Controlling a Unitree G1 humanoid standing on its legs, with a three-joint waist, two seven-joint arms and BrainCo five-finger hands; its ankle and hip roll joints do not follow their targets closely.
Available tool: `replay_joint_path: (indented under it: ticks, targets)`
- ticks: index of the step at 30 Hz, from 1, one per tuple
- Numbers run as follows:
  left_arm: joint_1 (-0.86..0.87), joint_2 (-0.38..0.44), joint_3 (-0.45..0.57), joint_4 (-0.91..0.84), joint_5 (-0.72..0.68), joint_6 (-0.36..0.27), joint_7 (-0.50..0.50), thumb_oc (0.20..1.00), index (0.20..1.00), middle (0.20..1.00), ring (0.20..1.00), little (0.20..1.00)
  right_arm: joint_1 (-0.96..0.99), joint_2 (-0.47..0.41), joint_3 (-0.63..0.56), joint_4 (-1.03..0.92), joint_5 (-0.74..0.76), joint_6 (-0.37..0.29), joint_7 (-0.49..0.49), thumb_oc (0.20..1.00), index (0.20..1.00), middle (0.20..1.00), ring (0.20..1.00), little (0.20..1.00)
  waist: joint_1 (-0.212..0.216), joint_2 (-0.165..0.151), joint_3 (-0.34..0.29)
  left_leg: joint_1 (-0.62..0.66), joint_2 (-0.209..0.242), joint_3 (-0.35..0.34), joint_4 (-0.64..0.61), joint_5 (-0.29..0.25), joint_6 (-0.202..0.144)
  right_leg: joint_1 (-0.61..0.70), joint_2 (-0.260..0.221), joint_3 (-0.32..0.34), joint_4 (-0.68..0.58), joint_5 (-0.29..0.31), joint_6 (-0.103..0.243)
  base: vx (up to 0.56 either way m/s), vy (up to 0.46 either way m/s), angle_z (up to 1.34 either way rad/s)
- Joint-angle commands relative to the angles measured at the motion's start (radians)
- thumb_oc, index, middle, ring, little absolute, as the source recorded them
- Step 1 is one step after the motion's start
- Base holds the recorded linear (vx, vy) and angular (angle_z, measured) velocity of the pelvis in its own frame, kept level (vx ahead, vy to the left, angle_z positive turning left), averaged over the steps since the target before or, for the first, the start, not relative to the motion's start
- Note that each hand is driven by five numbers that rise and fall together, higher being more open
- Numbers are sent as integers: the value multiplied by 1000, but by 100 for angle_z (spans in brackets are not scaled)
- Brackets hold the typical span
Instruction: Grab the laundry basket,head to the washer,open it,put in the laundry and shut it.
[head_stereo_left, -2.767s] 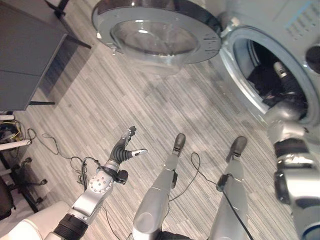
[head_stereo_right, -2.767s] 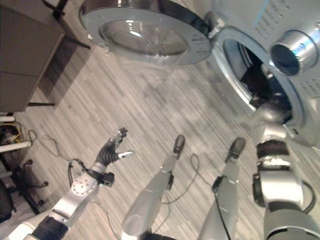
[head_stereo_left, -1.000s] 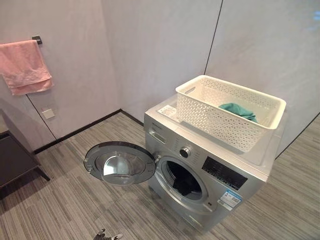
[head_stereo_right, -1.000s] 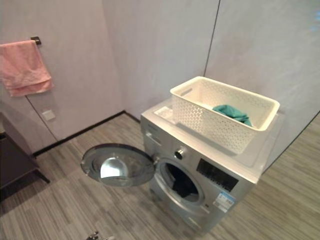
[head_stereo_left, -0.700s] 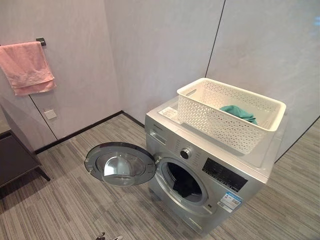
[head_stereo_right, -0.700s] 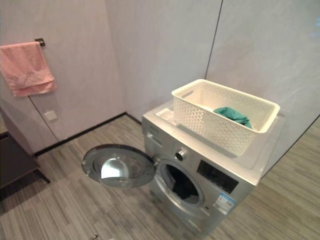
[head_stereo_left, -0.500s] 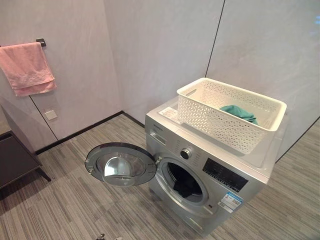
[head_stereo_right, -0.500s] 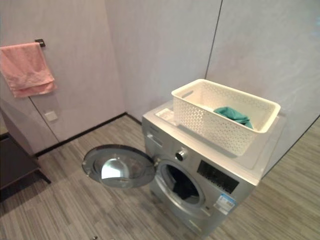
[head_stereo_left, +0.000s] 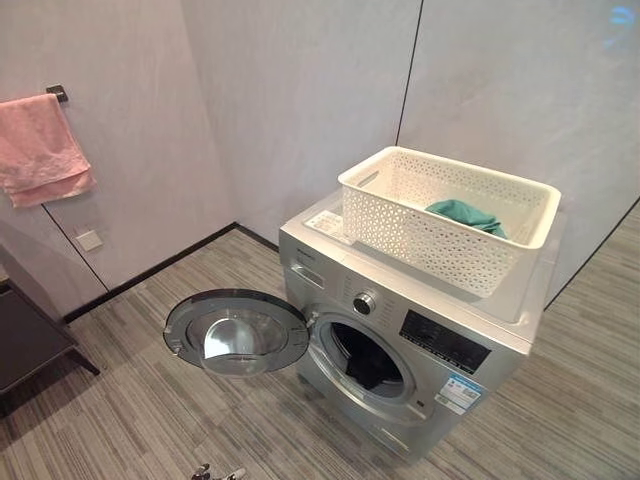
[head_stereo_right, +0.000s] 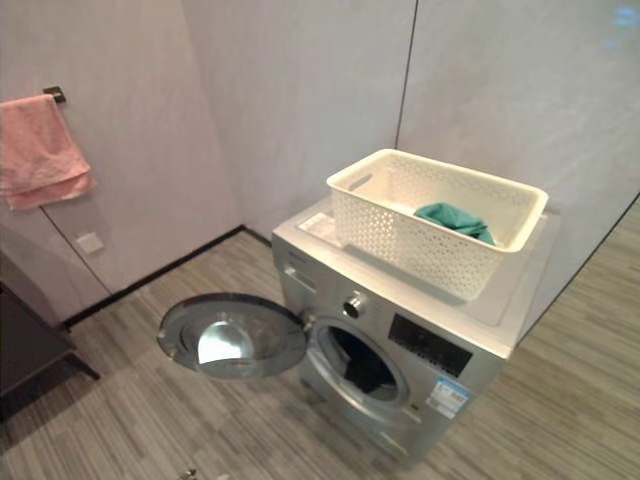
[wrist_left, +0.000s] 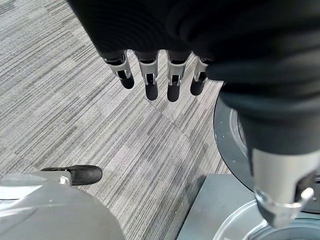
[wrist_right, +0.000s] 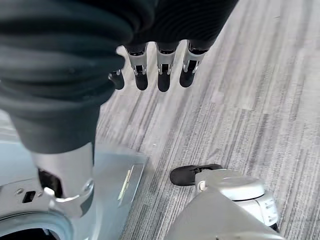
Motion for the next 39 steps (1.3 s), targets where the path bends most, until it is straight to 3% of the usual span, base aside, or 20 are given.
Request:
replay_joint_path:
  ticks: [1,11,12,32,39]
  targets:
    - [-70,-9,31,37,-22,-31,-6,1000,1000,1000,1000,1000,-79,-19,23,40,-26,-7,10,1000,1000,1000,1000,1000,4,-27,54,-14,-16,12,13,-35,5,66,-33,1,47,-133,27,0,0,0]
    - [-79,3,26,31,-6,-27,-16,1000,1000,1000,1000,1000,-88,-12,83,88,-127,37,26,1000,1000,1000,1000,1000,18,-33,55,-21,-17,-3,14,-31,5,72,-33,-11,39,-133,24,0,-1,0]
    - [-102,-5,-22,18,-4,-15,-37,1000,1000,1000,1000,1000,-80,-45,79,36,-110,40,27,1000,1000,1000,1000,1000,-48,-34,90,39,57,234,52,-71,-29,26,-103,-49,9,-60,65,0,0,0]
    - [-101,-2,-24,17,-3,-15,-33,1000,1000,1000,1000,1000,-79,-48,60,30,-88,36,10,1000,1000,1000,1000,1000,-50,-34,90,32,54,228,52,-70,-29,28,-106,-53,9,-64,66,5,-1,1]
    - [-93,-4,-16,13,-17,-15,-26,1000,1000,1000,1000,1000,-70,-45,-74,13,98,-9,-20,1000,1000,1000,1000,1000,-70,-29,88,45,49,243,45,-77,-27,26,-107,-39,9,-59,72,5,20,-3]
